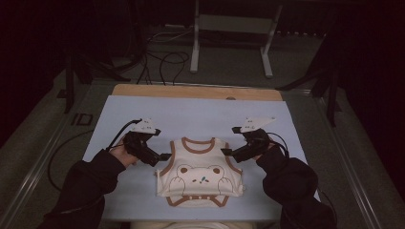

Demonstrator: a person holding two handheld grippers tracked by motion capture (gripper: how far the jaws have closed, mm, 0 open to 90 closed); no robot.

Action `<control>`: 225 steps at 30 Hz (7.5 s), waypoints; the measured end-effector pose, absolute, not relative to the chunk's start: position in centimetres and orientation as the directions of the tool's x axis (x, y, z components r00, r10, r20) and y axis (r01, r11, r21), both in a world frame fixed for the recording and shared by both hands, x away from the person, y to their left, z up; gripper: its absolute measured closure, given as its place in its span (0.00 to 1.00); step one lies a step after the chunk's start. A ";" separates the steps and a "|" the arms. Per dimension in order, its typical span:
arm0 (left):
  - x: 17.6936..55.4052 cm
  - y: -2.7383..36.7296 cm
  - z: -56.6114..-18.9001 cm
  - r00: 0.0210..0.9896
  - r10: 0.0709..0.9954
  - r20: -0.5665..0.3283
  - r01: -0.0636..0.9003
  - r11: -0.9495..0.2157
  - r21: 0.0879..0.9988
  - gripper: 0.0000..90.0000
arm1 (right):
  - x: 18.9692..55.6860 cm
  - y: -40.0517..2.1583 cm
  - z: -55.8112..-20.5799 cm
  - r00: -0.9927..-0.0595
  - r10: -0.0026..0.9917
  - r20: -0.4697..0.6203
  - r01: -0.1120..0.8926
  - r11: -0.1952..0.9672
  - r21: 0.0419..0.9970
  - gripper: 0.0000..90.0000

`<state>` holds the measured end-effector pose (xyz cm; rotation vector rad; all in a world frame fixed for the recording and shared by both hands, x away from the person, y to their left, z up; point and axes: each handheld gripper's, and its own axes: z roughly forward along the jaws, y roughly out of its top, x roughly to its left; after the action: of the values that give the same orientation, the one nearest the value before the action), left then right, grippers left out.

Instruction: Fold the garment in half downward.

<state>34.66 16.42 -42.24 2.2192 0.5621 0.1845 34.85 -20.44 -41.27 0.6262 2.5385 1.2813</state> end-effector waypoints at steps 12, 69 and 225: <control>37.0 15.7 -43.4 0.888 0.457 -0.052 0.335 -0.565 0.754 0.01 | 37.7 -19.9 -43.3 -0.878 0.478 0.011 0.310 0.551 0.775 0.12; 42.0 12.8 -51.2 0.859 0.507 -0.068 0.442 -0.668 0.598 0.46 | 42.5 -19.8 -51.4 -0.849 0.526 0.043 0.437 0.655 0.617 0.47; 29.9 13.4 -44.4 0.939 0.332 0.089 0.170 -0.672 0.721 0.97 | 30.6 -20.1 -43.4 -0.933 0.358 -0.026 0.211 0.606 0.767 0.91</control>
<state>29.94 13.42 -44.44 2.3180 0.3527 0.2728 30.63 -20.10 -43.37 0.4751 2.6535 1.2316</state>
